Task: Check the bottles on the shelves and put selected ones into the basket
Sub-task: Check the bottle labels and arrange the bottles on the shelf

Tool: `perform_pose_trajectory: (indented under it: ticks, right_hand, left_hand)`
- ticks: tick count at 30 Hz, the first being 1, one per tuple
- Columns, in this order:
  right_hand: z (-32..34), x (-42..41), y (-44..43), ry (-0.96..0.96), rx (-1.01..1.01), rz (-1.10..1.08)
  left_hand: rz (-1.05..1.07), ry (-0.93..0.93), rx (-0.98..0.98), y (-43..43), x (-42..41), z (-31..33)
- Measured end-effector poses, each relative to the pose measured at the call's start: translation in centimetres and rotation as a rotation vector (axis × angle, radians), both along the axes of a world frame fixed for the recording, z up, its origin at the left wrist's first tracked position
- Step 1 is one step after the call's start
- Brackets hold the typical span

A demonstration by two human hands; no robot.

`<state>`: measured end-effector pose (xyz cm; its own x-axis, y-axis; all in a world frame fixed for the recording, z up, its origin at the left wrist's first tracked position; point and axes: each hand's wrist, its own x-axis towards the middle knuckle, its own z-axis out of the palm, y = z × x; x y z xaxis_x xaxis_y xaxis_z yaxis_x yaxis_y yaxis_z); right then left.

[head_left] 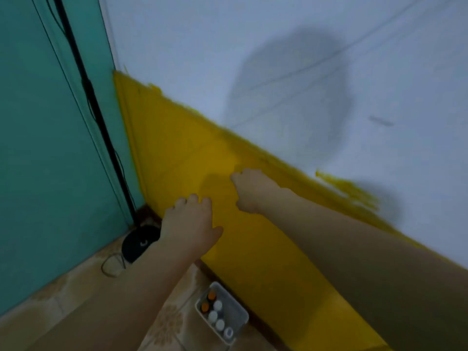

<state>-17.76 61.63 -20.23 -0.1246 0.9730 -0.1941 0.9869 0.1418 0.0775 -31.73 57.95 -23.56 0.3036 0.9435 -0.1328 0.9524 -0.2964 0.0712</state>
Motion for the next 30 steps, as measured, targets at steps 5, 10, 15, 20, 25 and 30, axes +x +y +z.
perform_pose_trajectory:
  ticks: [5, 10, 15, 20, 25, 30]
  right_hand:
    - [7.7, 0.5, -5.1, -0.046, 0.093, -0.049]
    - [13.8, 1.8, -12.4, -0.056, 0.156, -0.194]
    - [18.8, 4.6, -21.9, -0.090, 0.241, -0.351]
    - [23.3, 10.2, -33.7, -0.101, 0.252, -0.549]
    - [28.4, 16.1, -48.6, -0.126, 0.324, -0.798]
    - [31.6, 20.9, -66.3, -0.223, 0.394, -1.044]
  left_hand:
    - [-0.043, -0.014, 0.028, -3.8, 0.3, 6.3]
    - [-0.184, -0.064, 0.072, -8.2, 1.4, 11.8]
    - [-0.366, -0.121, 0.139, -14.6, 4.8, 17.0]
    - [-0.623, -0.177, 0.181, -23.7, 11.5, 21.8]
    - [-0.865, -0.294, 0.178, -35.6, 19.2, 27.3]
    - [-1.109, -0.366, 0.149, -50.7, 26.9, 30.9]
